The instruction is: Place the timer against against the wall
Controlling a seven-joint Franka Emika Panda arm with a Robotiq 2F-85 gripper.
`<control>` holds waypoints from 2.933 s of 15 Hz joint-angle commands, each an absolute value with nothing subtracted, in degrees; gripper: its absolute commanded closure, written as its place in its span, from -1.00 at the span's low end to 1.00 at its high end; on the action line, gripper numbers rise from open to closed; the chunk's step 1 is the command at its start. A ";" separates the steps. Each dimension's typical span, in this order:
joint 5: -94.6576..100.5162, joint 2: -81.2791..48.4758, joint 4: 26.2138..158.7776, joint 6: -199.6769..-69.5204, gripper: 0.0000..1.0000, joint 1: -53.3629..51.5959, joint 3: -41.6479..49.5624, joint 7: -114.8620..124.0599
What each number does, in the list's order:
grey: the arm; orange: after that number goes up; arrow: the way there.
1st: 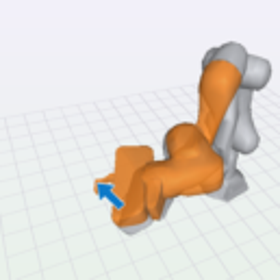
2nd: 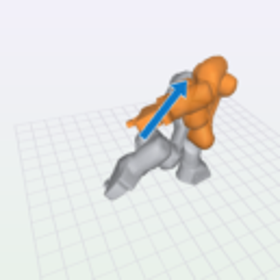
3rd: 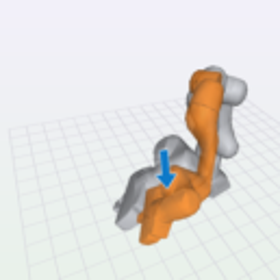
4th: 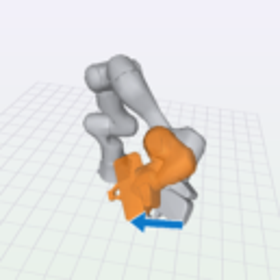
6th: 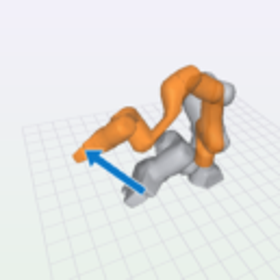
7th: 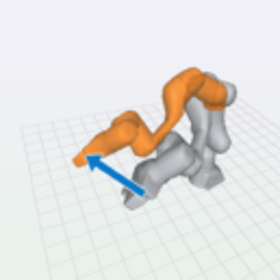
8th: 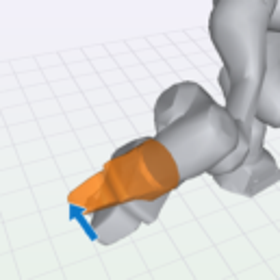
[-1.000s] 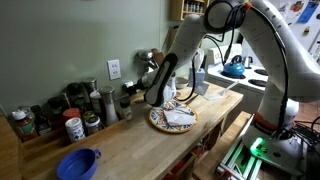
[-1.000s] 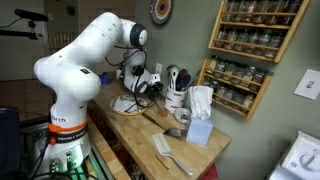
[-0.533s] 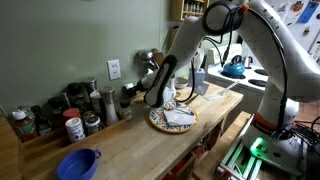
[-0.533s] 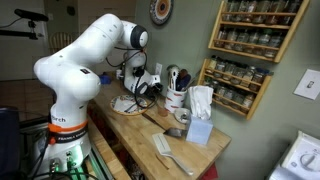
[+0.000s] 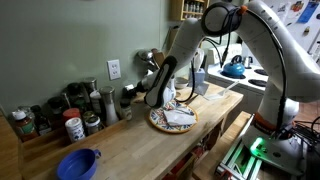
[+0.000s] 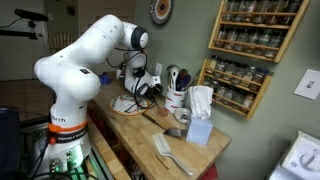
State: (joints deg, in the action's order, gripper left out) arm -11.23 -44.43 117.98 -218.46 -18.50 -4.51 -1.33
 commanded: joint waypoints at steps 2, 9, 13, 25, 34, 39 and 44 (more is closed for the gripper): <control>-9.52 -46.09 115.81 -216.29 -0.81 -17.58 -4.91 -1.09; -9.62 -45.26 116.36 -216.11 -1.00 -17.61 -4.42 -1.36; -12.54 -42.58 119.89 -216.11 -1.00 -20.41 -2.28 -4.33; -9.05 -30.49 132.73 -214.48 -1.00 -19.81 -3.67 -6.11; -28.65 -7.44 143.56 -184.43 -1.00 -33.61 11.32 -16.57; -10.04 -12.46 140.53 -172.71 -1.00 -48.44 33.84 1.47; 4.93 -10.74 135.20 -148.36 -1.00 -65.99 47.49 22.54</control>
State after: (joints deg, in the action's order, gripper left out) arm -1.93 -11.73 137.40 -159.62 -57.30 42.35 11.26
